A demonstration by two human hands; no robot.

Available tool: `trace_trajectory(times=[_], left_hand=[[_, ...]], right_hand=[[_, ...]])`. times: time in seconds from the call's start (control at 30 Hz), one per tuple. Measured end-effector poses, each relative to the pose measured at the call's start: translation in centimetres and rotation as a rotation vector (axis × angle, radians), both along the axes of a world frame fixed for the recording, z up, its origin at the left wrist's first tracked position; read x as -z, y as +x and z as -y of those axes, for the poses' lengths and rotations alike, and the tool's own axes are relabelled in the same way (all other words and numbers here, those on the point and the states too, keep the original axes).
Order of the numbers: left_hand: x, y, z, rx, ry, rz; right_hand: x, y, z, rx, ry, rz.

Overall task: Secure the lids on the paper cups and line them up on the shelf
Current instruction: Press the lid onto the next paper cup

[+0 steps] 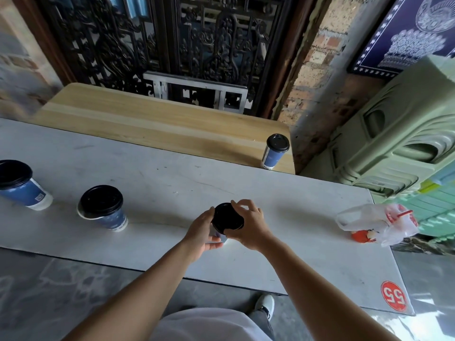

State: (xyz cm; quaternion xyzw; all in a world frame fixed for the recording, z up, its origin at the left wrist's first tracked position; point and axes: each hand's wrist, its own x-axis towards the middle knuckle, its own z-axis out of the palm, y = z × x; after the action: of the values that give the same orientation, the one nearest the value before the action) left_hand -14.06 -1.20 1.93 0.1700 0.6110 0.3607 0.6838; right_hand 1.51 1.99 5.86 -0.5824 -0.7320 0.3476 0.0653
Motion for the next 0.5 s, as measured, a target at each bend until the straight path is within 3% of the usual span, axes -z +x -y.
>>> trace_trajectory(times=[0.2,0.4,0.5], left_hand=[[0.2,0.3,0.3,0.003,0.063,-0.13],[0.5,0.2,0.7,-0.005,0.088,-0.201],[0.1,0.3,0.6,-0.015,0.07,-0.187]], right_hand=[[2.5,0.3,1.1,0.628,-0.321,-0.655],[2.6,-0.8,1.8,0.794,-0.481,-0.844],[3.0,-0.7,1.6,0.791,-0.498,-0.832]])
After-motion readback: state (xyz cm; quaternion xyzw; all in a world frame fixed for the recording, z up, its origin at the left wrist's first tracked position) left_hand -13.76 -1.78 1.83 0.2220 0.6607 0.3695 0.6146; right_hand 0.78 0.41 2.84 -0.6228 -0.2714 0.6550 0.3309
